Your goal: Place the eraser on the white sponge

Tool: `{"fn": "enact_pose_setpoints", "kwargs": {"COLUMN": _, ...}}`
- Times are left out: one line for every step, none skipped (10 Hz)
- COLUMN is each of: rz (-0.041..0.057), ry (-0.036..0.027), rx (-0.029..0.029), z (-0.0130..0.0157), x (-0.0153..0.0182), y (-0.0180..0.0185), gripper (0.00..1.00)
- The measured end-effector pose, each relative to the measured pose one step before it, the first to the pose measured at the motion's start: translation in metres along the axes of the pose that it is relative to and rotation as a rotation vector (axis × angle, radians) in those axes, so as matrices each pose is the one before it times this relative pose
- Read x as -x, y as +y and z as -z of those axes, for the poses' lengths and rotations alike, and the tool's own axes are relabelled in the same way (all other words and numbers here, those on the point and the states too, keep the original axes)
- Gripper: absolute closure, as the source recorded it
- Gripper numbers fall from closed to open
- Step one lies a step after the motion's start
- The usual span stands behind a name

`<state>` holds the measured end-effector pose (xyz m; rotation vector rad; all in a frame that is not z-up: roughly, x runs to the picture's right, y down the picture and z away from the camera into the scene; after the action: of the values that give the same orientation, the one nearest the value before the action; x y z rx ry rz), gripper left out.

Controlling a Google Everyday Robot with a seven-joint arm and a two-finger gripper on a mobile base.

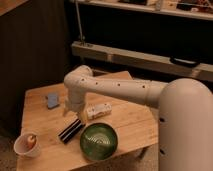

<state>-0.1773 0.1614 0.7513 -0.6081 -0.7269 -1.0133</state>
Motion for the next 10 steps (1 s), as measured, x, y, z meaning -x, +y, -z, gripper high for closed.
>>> {"fn": "enact_pose_setpoints", "kwargs": {"rz": -0.00591, "ry": -0.01600, "rx": 0.00327, "z": -0.01155, "x": 0.00137, "y": -0.00058, "gripper": 0.20}}
{"fn": "enact_pose_setpoints", "kwargs": {"rz": -0.01269, "ry": -0.01420, "rx": 0.00212, "z": -0.01015, "x": 0.00022, "y": 0.00023, "gripper": 0.20}}
{"fn": "enact_pose_setpoints", "kwargs": {"rz": -0.03032, "ry": -0.01475, "rx": -0.00316, "z": -0.01115, "x": 0.00131, "y": -0.00148, "gripper": 0.20}}
{"fn": "enact_pose_setpoints", "kwargs": {"rz": -0.02300, "ry": -0.00528, "rx": -0.00428, "z": -0.00304, "x": 0.00146, "y": -0.00099, "gripper": 0.20}}
{"fn": "enact_pose_setpoints", "kwargs": {"rz": -0.02633, "ry": -0.00463, "rx": -0.00571, "z": -0.00160, "x": 0.00202, "y": -0.00076, "gripper": 0.20}}
{"fn": "enact_pose_setpoints", "kwargs": {"rz": -0.02780, "ry": -0.00463, "rx": -0.00494, "z": -0.00332, "x": 0.00160, "y": -0.00031, "gripper": 0.20}}
{"fn": "enact_pose_setpoints", "kwargs": {"rz": -0.02044, "ry": 0.00020, "rx": -0.00199, "z": -0.00121, "x": 0.00036, "y": -0.00011, "gripper": 0.20}}
{"fn": "enact_pose_setpoints", "kwargs": {"rz": -0.01467, "ry": 0.00243, "rx": -0.00078, "z": -0.00104, "x": -0.00028, "y": -0.00005, "gripper": 0.20}}
{"fn": "enact_pose_setpoints", "kwargs": {"rz": -0.01295, "ry": 0.00739, "rx": -0.00223, "z": -0.00007, "x": -0.00092, "y": -0.00073, "gripper": 0.20}}
{"fn": "enact_pose_setpoints", "kwargs": {"rz": -0.01164, "ry": 0.01094, "rx": -0.00397, "z": -0.00105, "x": -0.00167, "y": -0.00083, "gripper": 0.25}}
